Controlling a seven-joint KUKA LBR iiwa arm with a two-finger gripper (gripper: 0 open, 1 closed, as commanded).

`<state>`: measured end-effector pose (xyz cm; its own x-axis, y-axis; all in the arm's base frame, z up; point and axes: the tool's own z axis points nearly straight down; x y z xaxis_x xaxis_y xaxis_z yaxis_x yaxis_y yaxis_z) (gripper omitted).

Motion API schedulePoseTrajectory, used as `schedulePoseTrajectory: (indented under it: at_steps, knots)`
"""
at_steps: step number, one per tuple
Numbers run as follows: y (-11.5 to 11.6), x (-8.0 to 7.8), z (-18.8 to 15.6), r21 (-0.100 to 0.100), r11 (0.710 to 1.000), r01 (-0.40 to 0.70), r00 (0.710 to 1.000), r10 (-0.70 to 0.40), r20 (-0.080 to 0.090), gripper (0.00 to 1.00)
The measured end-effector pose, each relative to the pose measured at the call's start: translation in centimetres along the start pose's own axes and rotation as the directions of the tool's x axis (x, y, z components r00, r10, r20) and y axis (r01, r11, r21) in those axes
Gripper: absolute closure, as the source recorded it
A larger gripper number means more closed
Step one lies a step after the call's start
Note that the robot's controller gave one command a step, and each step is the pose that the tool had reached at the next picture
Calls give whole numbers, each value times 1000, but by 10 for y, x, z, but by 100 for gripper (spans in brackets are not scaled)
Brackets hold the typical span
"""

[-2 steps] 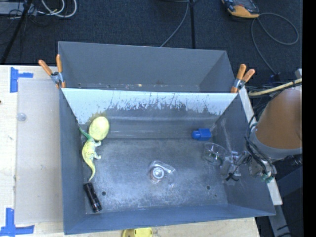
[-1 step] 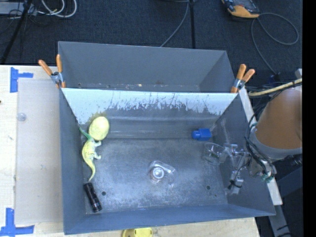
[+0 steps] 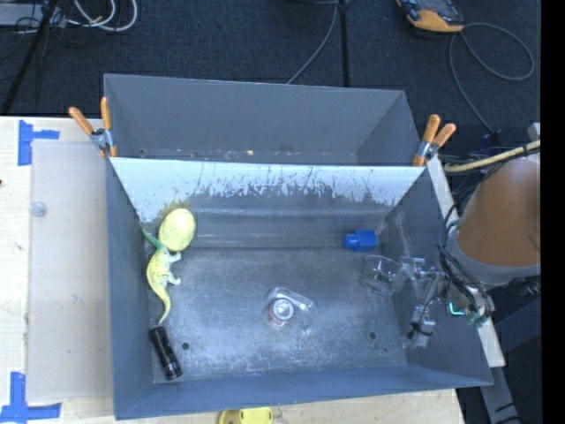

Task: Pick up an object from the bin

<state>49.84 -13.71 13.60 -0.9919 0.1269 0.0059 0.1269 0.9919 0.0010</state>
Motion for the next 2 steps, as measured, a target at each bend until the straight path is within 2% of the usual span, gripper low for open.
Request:
schedulePoseTrajectory:
  at_steps: [1, 2]
  knots:
    - [0, 0, 0, 0, 1000, 1, 1000, -1, 0, 0]
    - [1, -39, 53, 0, 965, -262, 965, 262, -1, 100]
